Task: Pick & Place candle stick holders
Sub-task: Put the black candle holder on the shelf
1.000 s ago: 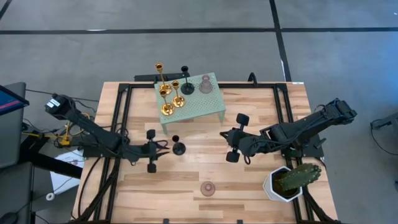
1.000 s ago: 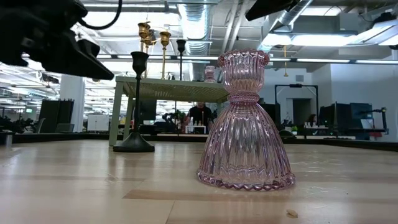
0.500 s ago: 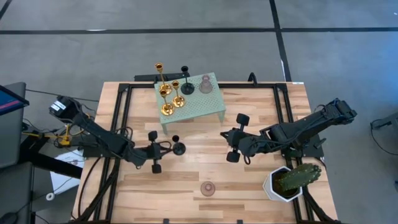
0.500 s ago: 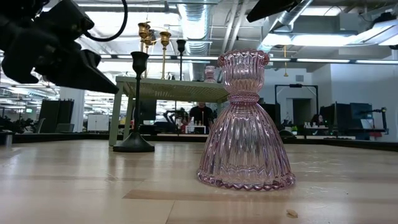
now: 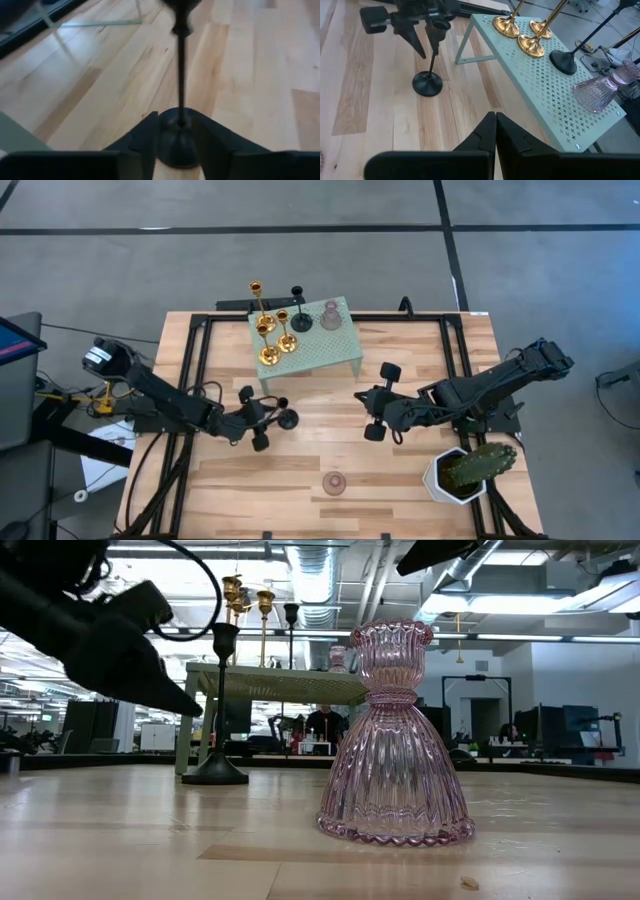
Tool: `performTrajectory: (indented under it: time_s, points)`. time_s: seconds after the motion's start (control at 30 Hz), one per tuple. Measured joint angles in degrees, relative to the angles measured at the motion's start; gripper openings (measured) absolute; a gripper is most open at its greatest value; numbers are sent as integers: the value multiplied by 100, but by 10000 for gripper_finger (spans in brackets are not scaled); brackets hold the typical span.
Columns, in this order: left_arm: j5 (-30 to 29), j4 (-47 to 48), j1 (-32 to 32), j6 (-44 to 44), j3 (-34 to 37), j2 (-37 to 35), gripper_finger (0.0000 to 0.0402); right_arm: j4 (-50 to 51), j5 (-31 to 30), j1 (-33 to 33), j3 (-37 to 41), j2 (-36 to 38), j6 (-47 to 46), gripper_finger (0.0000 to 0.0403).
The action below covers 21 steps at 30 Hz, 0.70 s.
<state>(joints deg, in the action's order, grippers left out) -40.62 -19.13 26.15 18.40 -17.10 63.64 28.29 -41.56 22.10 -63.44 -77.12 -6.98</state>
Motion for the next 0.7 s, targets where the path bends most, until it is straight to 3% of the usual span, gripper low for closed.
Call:
performTrajectory:
  time_s: [0.3,0.7]
  points:
    - [120,-1294,-149,119,-4,888,182,0,0,-1,0,0,1,0]
    - [308,-2081,-460,439,-2,1643,182,0,2,1,0,0,0,0]
